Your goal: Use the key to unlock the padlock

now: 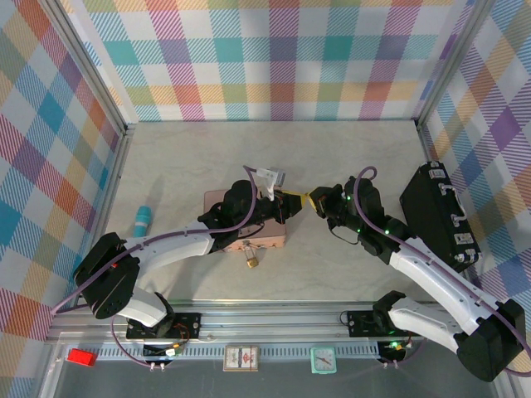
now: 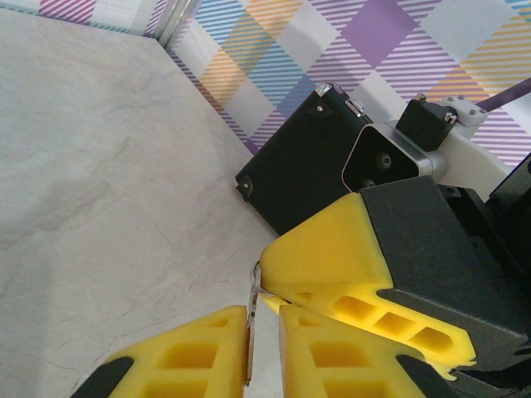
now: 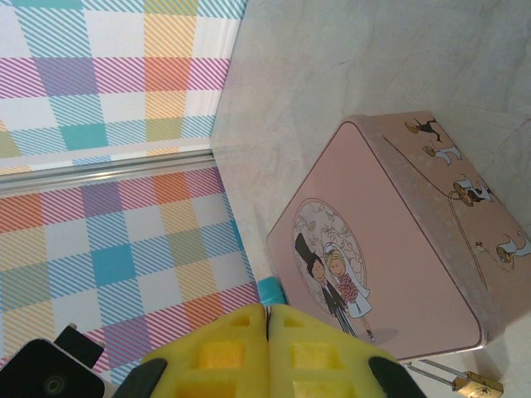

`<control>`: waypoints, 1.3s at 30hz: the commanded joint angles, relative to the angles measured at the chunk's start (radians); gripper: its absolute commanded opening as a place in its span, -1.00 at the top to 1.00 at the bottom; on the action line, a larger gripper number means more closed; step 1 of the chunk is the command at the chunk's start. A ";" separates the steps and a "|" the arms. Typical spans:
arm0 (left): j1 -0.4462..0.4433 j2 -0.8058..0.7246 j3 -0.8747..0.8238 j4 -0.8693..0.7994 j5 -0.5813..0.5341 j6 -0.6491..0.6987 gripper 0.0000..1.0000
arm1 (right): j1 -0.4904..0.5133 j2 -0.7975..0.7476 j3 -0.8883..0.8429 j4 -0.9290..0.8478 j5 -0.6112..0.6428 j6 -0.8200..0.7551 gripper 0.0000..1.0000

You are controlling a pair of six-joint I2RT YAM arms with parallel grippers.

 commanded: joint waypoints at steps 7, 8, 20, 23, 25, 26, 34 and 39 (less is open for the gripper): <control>-0.011 0.012 -0.002 0.050 0.015 0.004 0.75 | 0.006 -0.025 -0.014 -0.010 0.029 0.003 1.00; -0.011 0.013 -0.001 0.049 0.015 0.004 0.76 | 0.006 -0.023 -0.013 -0.011 0.027 0.003 1.00; -0.009 0.023 0.002 -0.005 -0.016 0.055 0.48 | 0.004 -0.034 -0.012 -0.006 0.029 0.005 1.00; -0.011 0.025 0.020 -0.026 0.016 0.066 0.49 | 0.004 -0.031 -0.007 -0.008 0.029 0.003 1.00; -0.012 0.024 0.020 -0.025 0.021 0.065 0.52 | 0.004 -0.026 -0.003 -0.006 0.027 0.003 1.00; -0.011 0.021 0.019 -0.024 0.019 0.065 0.55 | 0.004 -0.023 -0.004 -0.003 0.025 0.003 1.00; -0.011 0.017 0.009 0.007 0.025 0.049 0.77 | 0.004 -0.008 -0.011 0.006 0.011 0.014 1.00; -0.011 0.018 0.012 0.004 0.026 0.042 0.96 | 0.005 -0.008 -0.017 0.007 0.010 0.016 1.00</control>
